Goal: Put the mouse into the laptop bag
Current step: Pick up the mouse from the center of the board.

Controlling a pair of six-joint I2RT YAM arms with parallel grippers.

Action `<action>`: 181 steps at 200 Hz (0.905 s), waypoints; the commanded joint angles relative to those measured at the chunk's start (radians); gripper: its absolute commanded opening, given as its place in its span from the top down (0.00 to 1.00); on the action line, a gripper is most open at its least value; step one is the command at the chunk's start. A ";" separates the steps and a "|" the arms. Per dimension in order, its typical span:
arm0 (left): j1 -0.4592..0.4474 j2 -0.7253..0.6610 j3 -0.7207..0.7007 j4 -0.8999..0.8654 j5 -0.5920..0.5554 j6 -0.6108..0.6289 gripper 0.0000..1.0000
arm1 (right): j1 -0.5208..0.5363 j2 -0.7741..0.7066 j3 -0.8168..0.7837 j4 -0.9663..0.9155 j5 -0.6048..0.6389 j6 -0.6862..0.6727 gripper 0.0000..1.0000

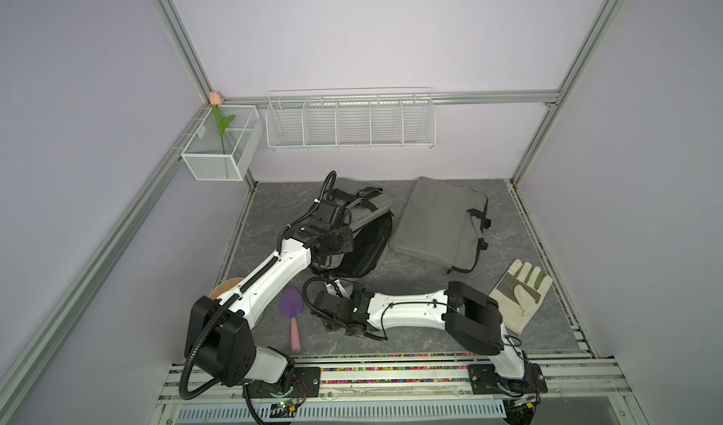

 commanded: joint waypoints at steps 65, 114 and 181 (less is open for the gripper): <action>0.003 -0.043 -0.020 0.023 0.037 -0.020 1.00 | -0.070 0.063 -0.037 -0.017 0.014 0.208 0.11; 0.003 -0.046 -0.025 0.026 0.044 -0.019 1.00 | -0.096 -0.048 -0.198 0.054 0.054 0.245 0.03; 0.003 -0.059 -0.045 0.026 0.039 -0.018 1.00 | -0.101 -0.057 -0.227 0.074 0.067 0.143 0.28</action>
